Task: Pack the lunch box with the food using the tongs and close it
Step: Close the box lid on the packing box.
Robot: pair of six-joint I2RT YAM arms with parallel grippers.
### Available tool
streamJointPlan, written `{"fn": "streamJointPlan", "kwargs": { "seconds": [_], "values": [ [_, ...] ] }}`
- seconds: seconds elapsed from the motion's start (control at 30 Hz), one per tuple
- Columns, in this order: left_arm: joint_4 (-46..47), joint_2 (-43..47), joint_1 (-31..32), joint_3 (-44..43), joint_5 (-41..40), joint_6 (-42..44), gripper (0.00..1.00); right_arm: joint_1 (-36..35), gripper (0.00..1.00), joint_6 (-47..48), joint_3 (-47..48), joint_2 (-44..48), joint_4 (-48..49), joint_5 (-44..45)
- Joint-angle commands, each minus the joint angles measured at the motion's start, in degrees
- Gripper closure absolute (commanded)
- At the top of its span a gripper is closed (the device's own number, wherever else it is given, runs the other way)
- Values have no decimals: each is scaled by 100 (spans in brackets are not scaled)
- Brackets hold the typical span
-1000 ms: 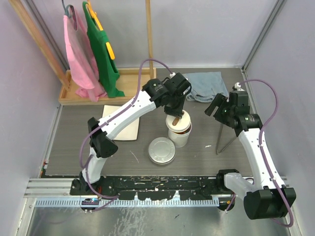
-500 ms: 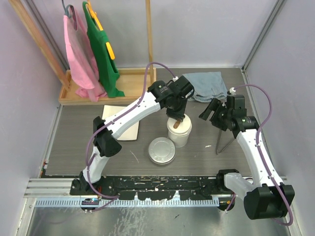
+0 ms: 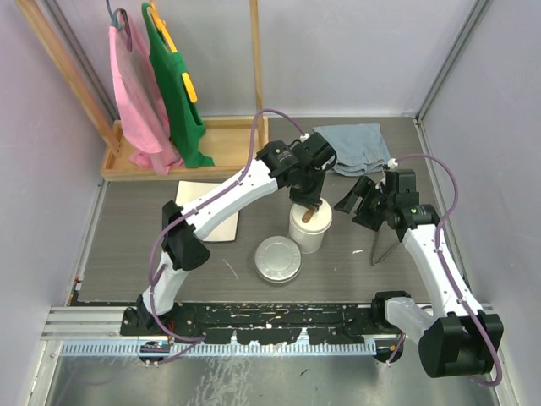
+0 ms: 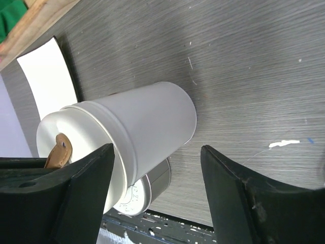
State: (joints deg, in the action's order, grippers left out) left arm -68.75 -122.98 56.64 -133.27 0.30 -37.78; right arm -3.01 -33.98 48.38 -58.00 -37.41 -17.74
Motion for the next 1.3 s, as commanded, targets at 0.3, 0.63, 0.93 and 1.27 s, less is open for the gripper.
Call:
{"fn": "streamJointPlan", "kwargs": {
  "seconds": [0.3,0.63,0.93,1.27],
  "values": [
    [253,30,25,202,-228,23,97,2,28,-261,-398,156,882,-1324],
    [669,303,-36,721,-11,-80,71,2,29,-366,-583,-294,1268,-2007],
    [967,780,-77,770,67,-22,34,2,34,-279,-637,-463,1116,-1800],
    [2029,2108,-262,2199,-42,-162,15,2,33,-180,-523,-474,1076,-1907]
  ]
}}
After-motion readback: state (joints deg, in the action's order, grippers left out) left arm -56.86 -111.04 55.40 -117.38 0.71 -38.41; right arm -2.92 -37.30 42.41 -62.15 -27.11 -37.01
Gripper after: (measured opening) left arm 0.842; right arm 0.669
